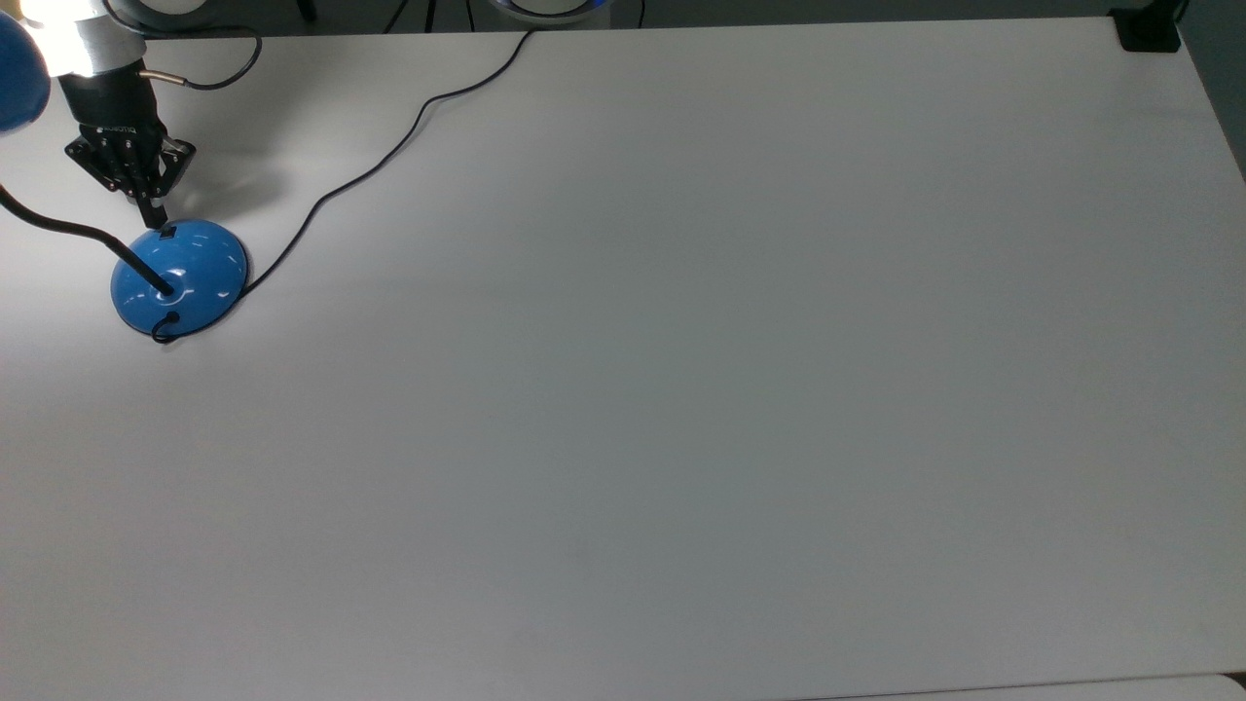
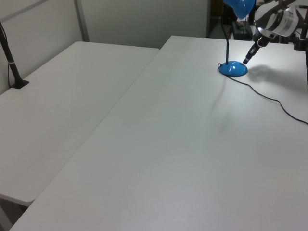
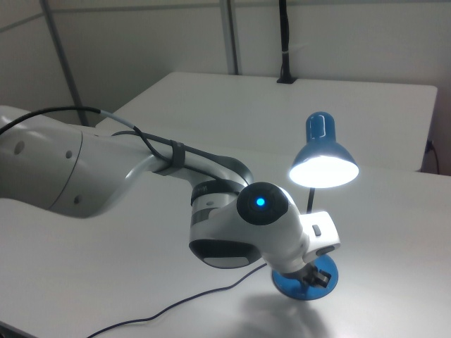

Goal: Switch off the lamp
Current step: 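Press the switch on the lamp base with the gripper fingertips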

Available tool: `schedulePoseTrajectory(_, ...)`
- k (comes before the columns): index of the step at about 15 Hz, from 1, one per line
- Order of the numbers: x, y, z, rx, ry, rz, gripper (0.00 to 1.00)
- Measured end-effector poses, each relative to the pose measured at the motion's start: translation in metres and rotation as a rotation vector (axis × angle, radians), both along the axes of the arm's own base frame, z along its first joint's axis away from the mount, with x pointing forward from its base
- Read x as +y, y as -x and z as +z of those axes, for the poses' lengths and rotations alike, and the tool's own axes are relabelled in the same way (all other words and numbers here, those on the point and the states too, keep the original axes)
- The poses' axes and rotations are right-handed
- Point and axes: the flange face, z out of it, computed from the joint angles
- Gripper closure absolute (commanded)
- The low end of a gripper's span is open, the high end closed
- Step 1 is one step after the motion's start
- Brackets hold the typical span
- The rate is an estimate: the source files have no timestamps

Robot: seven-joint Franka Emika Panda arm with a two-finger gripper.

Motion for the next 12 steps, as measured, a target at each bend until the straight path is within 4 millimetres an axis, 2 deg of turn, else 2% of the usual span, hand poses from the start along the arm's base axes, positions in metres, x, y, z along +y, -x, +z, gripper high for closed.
schedulePoseTrajectory(7, -0.0021, -0.0026, -0.0041, 0.004, 0.001, -0.001, 1.00)
schedulePoseTrajectory(12, -0.0034, -0.0049, 0.0021, -0.007, 0.008, 0.000, 1.00)
